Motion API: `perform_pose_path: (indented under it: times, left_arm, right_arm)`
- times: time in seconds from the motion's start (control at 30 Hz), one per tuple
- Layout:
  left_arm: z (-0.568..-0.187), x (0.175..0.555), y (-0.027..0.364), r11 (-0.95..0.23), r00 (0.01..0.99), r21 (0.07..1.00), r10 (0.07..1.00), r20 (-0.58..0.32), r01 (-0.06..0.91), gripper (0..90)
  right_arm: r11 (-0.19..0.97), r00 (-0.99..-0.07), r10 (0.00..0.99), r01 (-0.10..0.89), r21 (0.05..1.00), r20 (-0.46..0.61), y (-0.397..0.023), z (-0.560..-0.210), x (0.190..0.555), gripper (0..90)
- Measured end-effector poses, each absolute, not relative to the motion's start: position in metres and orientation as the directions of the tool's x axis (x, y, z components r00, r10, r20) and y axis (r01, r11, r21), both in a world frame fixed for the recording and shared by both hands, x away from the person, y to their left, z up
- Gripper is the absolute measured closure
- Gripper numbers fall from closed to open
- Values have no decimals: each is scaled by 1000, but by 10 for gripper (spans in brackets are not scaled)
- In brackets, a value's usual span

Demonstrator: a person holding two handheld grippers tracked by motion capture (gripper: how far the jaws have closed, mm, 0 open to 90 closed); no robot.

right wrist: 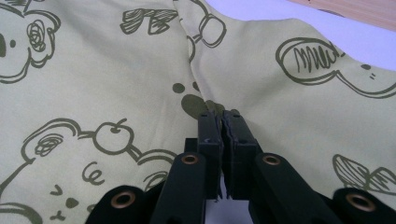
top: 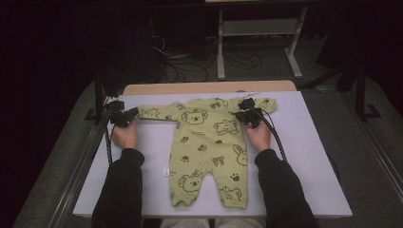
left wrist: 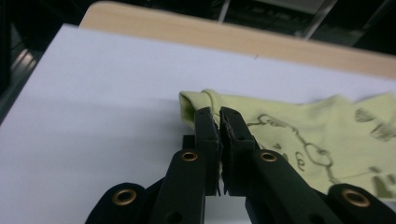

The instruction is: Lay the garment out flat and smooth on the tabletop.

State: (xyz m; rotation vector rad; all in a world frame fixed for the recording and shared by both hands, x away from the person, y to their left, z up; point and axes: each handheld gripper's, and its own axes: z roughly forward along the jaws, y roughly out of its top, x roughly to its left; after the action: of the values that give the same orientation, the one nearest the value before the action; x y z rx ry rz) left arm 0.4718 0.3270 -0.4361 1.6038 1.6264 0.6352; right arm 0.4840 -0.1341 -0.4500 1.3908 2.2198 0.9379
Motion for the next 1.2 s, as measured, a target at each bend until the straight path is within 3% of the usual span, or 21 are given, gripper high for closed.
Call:
perform_pose_path:
  times: [0.1, 0.63, 0.87, 0.97, 1.0, 1.07, 1.2]
  left_arm:
    - [-439, 474, 324, 59, 71, 796, 989, -127, 603, 864]
    - [-427, 497, 330, 32, 67, 813, 994, -87, 581, 864]
    - [-434, 497, 339, 92, 57, 769, 985, -166, 633, 859]
    - [-433, 492, 345, 137, 72, 774, 971, -229, 619, 832]
    - [-432, 490, 345, 138, 77, 777, 969, -233, 615, 806]
    - [-428, 485, 345, 127, 110, 796, 966, -235, 592, 652]
    - [-417, 474, 343, 73, 214, 828, 950, -227, 556, 432]
  right_arm:
    - [300, -453, 891, 651, 697, 39, -134, -450, 484, 852]
    - [316, -455, 890, 643, 698, 16, -128, -448, 482, 852]
    - [321, -458, 889, 644, 695, 15, -128, -449, 482, 846]
    - [312, -455, 890, 650, 693, 26, -129, -449, 481, 804]
    - [308, -453, 891, 650, 695, 29, -129, -449, 481, 785]
    - [302, -455, 889, 652, 696, 41, -132, -448, 480, 717]
    - [271, -441, 895, 659, 701, 68, -139, -444, 477, 556]
